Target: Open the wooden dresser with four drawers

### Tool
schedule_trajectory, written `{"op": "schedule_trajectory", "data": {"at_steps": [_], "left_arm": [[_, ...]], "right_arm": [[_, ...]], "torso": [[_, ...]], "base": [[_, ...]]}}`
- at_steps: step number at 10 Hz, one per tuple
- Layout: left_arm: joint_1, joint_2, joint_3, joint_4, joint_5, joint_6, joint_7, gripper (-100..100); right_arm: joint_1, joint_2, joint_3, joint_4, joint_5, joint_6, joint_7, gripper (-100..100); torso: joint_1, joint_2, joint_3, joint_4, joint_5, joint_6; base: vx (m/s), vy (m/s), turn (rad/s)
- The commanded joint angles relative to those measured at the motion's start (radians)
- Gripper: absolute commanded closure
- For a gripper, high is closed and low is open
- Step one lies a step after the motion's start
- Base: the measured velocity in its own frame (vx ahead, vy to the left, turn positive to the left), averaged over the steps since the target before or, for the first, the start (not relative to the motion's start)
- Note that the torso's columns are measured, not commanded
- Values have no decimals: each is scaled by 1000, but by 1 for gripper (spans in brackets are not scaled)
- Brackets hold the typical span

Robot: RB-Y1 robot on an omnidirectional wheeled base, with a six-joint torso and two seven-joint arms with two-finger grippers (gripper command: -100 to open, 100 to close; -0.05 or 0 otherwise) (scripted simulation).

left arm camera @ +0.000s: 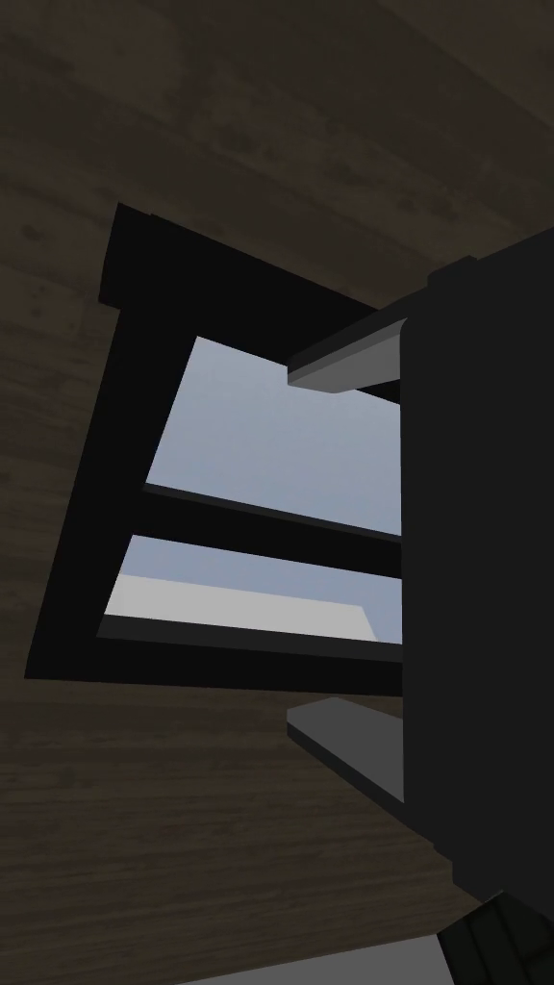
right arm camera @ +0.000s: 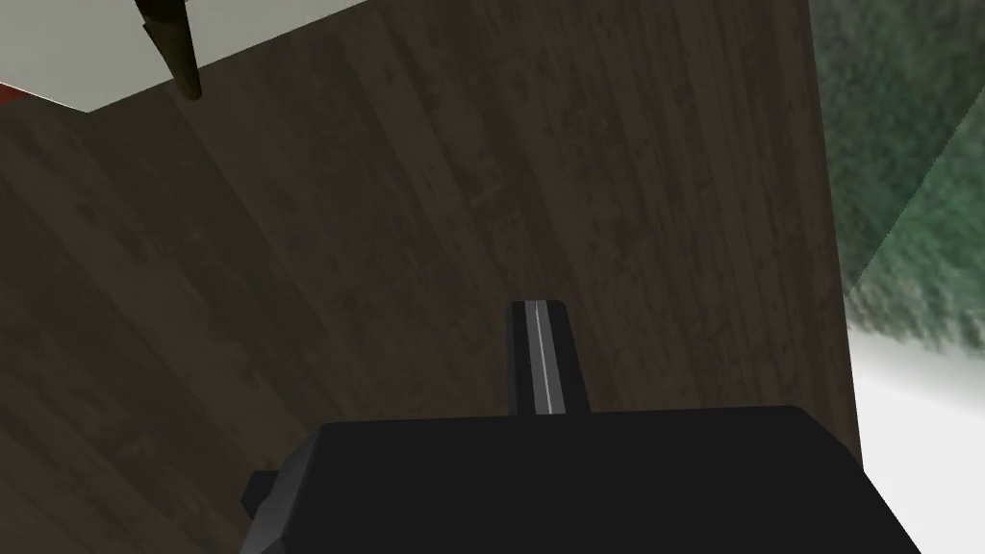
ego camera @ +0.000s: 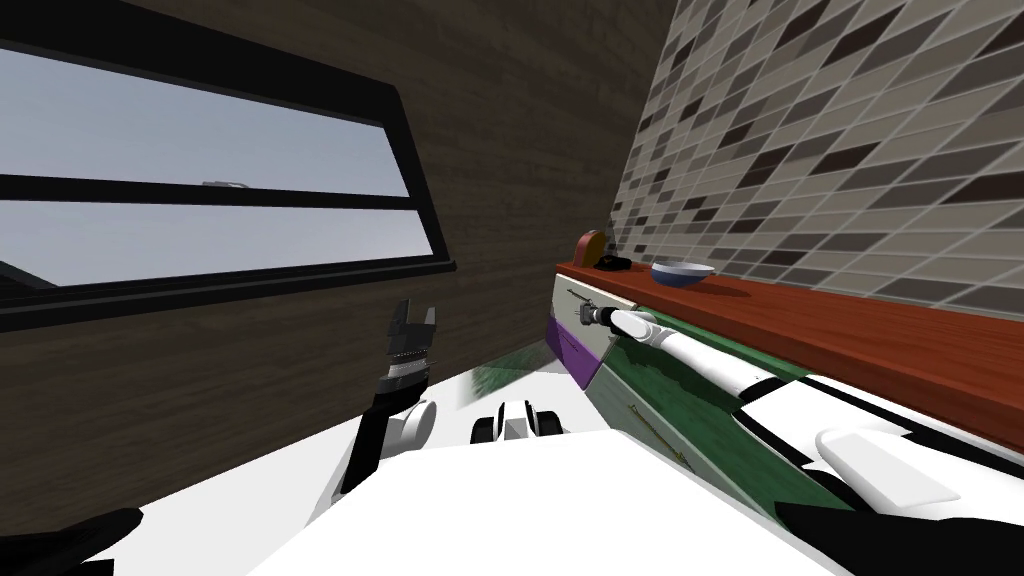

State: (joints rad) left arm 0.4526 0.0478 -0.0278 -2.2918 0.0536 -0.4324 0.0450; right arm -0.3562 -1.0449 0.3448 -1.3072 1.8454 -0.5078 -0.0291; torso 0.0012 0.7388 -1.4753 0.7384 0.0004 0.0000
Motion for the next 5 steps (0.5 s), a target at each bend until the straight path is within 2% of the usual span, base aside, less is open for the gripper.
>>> {"op": "schedule_trajectory", "data": {"at_steps": [1, 3, 5], "left_arm": [[0, 0, 0, 0, 0, 0, 0, 0], [0, 1, 1, 0, 0, 0, 0, 0], [0, 1, 1, 0, 0, 0, 0, 0]], "right_arm": [[-9, -11, -8, -2, 1, -4, -3, -100], [-15, -17, -13, -3, 1, -6, -5, -100], [-25, -29, -23, -4, 2, -9, -8, -100]], "torso": [[-8, -3, -2, -1, -2, 0], [-13, -5, -3, -2, -4, 1], [-2, -2, -1, -1, 0, 0]], "base": [[30, -55, -9], [65, -134, -1], [73, -141, -6]]}}
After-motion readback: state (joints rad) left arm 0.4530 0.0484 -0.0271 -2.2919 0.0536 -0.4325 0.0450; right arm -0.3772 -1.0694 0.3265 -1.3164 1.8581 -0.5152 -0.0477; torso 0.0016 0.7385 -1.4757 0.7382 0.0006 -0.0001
